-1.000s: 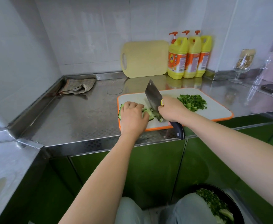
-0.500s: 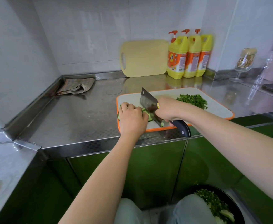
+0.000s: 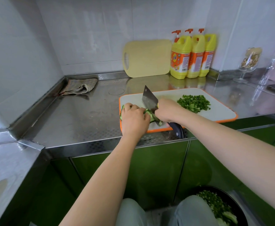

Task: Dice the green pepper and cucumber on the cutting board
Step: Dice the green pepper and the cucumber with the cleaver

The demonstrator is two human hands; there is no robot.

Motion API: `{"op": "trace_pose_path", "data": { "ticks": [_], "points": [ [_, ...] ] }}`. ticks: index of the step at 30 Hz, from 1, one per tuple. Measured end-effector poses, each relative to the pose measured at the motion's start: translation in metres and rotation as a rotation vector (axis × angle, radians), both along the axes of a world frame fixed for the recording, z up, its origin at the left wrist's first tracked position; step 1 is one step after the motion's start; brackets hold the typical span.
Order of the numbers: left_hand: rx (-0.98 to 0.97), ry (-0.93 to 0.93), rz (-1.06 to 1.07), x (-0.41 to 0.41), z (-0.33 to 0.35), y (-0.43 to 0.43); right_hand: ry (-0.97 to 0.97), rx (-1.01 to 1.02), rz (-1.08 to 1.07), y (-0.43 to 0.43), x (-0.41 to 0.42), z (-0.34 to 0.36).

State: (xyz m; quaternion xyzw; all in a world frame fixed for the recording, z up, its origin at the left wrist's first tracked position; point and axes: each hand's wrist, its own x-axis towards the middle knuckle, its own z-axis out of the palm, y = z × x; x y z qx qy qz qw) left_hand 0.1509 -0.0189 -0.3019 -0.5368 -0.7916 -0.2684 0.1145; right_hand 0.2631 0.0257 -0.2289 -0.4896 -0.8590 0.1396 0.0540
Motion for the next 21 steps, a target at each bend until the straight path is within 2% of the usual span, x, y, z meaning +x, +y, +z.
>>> {"op": "trace_pose_path", "data": {
  "ticks": [5, 8, 15, 21],
  "points": [
    [0.032, -0.043, 0.007, -0.002, -0.001, 0.001, 0.126, -0.013, -0.037, 0.004, 0.017, 0.000],
    [0.049, -0.049, 0.017, -0.001, -0.001, 0.002, 0.190, -0.100, -0.024, -0.002, 0.021, 0.013],
    [-0.008, 0.062, 0.063, 0.001, -0.002, 0.004, -0.024, -0.085, 0.066, -0.021, 0.015, 0.020],
    [-0.035, 0.074, 0.060, 0.000, -0.003, 0.004, -0.186, -0.047, 0.090, -0.021, 0.005, 0.025]
  ]
}}
